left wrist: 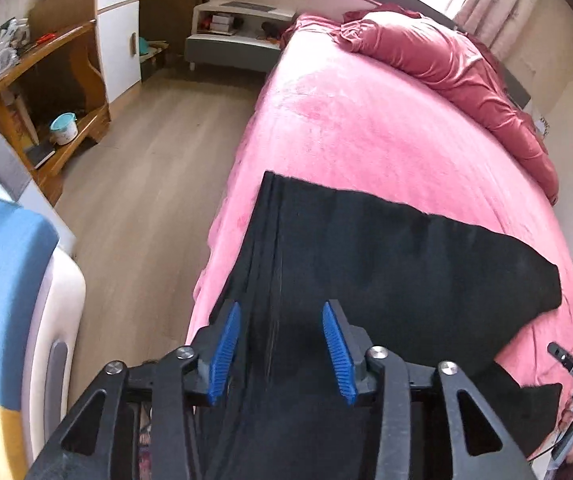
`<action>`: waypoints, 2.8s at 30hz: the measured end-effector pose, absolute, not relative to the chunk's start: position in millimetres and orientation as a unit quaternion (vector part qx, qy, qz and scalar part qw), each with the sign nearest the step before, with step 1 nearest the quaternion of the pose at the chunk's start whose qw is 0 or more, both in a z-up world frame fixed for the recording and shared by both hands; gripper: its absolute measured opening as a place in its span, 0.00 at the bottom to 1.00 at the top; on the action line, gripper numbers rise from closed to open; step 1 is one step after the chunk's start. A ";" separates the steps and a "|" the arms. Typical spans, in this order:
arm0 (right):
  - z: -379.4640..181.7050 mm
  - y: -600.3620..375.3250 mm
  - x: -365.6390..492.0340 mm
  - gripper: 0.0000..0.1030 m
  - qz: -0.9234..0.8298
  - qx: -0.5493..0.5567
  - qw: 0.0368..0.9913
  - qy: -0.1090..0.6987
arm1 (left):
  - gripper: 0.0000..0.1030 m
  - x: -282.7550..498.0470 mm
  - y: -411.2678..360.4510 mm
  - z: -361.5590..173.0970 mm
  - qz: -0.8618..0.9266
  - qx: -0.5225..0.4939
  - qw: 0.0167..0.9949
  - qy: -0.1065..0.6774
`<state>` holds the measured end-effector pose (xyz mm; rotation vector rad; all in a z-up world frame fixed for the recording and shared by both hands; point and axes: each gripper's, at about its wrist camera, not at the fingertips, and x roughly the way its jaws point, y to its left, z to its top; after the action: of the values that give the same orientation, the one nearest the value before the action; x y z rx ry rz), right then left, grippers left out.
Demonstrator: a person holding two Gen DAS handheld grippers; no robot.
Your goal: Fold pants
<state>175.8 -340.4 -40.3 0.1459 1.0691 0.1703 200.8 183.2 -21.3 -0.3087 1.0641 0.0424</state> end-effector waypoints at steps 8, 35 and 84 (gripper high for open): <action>-46.0 -327.9 267.6 0.63 0.083 0.028 0.851 0.517 | 0.52 264.5 187.8 -52.7 0.023 -0.155 0.830 0.536; -93.4 -329.0 459.4 0.31 0.155 -0.121 0.790 0.580 | 0.09 345.7 182.2 -77.2 -0.029 -0.090 0.844 0.529; -32.5 -384.3 170.8 0.48 0.086 0.090 0.843 0.524 | 0.03 50.5 167.3 -35.9 -0.096 -0.213 0.851 0.470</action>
<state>170.8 -384.3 -32.5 0.1897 1.1058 0.1806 50.5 167.3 -35.9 -0.4486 0.9901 -0.2029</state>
